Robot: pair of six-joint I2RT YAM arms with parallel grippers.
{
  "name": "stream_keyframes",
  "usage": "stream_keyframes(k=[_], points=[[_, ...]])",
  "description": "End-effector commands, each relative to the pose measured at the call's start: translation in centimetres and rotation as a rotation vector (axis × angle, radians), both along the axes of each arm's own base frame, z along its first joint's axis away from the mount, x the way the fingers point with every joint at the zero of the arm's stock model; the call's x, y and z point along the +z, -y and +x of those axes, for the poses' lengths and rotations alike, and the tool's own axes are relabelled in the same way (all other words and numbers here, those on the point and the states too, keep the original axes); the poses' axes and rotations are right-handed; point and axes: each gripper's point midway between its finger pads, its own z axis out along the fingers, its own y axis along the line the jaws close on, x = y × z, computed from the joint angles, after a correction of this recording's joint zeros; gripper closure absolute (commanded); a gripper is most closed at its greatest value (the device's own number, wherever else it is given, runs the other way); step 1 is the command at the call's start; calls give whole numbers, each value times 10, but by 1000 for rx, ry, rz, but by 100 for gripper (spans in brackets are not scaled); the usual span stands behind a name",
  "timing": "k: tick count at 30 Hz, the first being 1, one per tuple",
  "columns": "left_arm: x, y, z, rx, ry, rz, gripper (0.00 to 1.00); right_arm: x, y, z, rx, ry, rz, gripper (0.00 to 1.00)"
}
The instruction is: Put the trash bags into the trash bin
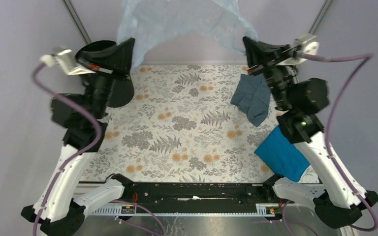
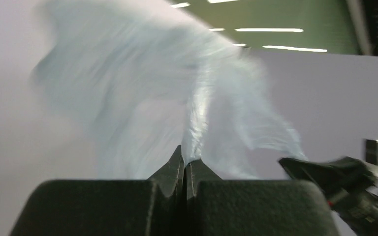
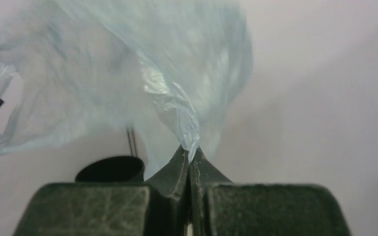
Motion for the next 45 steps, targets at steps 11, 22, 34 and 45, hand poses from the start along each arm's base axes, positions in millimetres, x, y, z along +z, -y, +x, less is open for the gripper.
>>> stream_keyframes(k=[11, 22, 34, 45], points=[[-323, 14, 92, 69, -878, 262, 100, -317, -47, 51, 35, -807, -353, 100], [-211, 48, 52, -214, -709, 129, 100, -245, -69, 2, 307, -724, -229, 100], [-213, 110, 24, -254, -735, 8, 100, -221, -117, -26, 681, -643, -43, 99], [-228, 124, 51, -190, -841, -178, 100, -213, -116, -61, 838, -548, 23, 87]])
